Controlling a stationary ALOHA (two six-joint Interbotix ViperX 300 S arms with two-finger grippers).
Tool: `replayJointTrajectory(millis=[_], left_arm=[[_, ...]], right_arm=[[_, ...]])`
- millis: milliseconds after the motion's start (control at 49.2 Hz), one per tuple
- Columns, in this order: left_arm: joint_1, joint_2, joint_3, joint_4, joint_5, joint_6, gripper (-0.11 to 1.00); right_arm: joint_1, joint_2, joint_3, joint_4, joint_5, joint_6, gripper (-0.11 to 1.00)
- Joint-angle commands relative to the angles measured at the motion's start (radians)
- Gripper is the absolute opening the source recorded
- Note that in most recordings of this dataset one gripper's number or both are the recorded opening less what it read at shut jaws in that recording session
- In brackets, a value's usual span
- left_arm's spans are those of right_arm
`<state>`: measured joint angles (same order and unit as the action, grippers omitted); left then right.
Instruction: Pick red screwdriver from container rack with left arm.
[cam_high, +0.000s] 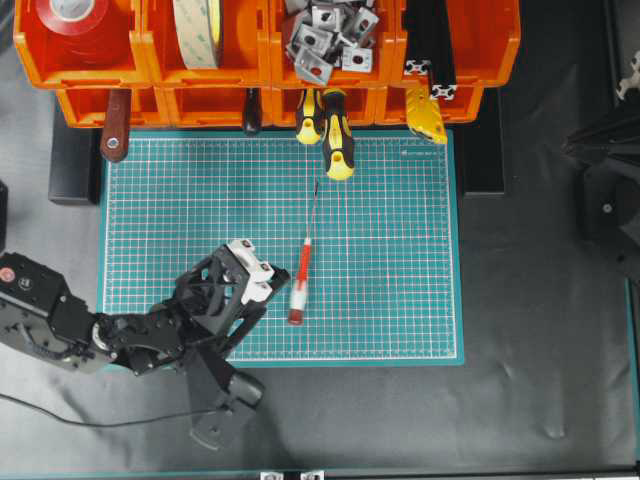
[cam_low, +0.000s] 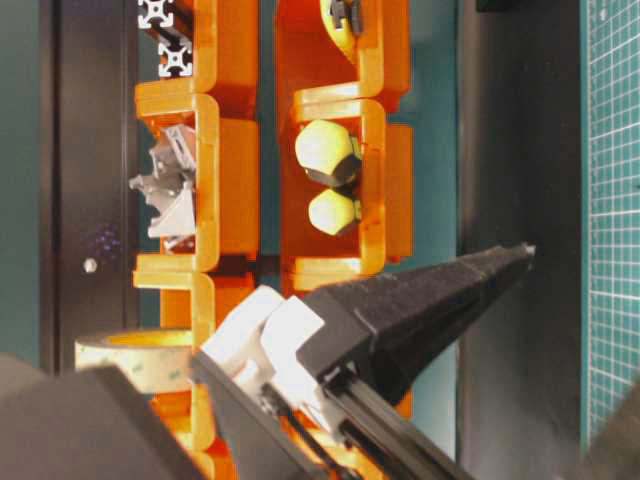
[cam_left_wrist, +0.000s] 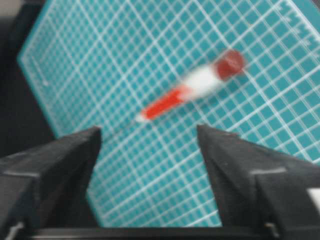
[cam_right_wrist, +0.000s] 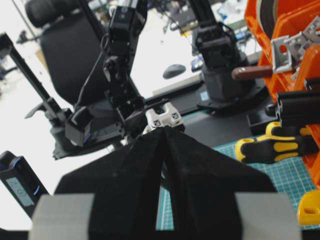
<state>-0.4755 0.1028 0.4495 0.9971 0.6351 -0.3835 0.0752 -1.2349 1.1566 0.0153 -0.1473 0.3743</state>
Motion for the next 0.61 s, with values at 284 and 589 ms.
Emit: replayJointTrajectory(millis=[284,589], left_arm=[[-0.003,-0.144,0.063,0.003,-0.054,-0.295,0.80],[-0.041,-0.420,0.138,0.003,-0.052,-0.592,0.80]], right_arm=[[-0.012,0.014,-0.028,0.002,0.005,0.000,0.00],[-0.012,0.014,-0.028,0.002,0.044,-0.002,0.00]])
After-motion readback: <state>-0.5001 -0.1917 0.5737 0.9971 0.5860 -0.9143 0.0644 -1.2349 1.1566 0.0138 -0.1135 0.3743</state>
